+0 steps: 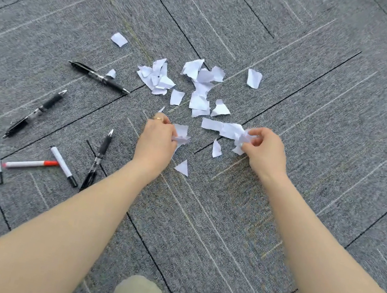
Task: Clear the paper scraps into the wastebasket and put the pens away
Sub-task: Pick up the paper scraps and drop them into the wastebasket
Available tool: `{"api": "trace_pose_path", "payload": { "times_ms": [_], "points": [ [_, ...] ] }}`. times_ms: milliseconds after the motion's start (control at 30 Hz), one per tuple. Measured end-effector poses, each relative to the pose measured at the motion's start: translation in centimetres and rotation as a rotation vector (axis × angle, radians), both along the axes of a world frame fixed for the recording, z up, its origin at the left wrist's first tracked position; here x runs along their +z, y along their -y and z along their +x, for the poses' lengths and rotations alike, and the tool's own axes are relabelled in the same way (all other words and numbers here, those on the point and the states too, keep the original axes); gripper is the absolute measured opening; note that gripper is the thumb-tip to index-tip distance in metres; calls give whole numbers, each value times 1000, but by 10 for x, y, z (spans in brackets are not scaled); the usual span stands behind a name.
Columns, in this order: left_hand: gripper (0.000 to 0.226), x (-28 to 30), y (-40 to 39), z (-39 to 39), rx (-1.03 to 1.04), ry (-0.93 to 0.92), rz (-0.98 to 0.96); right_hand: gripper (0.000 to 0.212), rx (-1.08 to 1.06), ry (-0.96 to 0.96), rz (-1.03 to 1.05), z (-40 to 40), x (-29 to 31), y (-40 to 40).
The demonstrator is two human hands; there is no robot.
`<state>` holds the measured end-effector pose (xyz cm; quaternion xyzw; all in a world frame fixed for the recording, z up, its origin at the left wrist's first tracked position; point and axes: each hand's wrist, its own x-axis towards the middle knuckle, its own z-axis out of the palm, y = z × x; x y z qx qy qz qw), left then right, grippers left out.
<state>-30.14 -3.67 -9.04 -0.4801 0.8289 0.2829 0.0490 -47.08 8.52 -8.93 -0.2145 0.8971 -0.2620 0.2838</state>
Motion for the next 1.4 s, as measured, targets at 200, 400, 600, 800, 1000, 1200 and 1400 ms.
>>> {"api": "trace_pose_path", "payload": {
  "times_ms": [200, 400, 600, 800, 1000, 1200, 1400],
  "points": [
    [11, 2, -5, -4, 3, 2, -13, 8, 113, -195, 99, -5, -11, -3],
    [36, 6, -3, 2, 209, -148, 217, 9, 146, -222, 53, -3, -11, -8],
    [18, 13, -14, 10, 59, -104, 420, 4, 160, -43, 139, -16, -10, -6],
    [22, 3, -46, 17, -93, -73, 114, 15, 252, -65, -2, -12, 1, 1],
    [18, -1, -59, 14, -54, -94, 32, 13, 455, -251, 58, -4, -4, 32],
    [21, 3, -65, 3, 169, -91, 152, 8, 416, -213, 79, 3, 0, 36],
    [26, 10, -52, -5, 199, -149, 300, 15, 183, -36, 19, 8, -7, 28]
  ]
}}
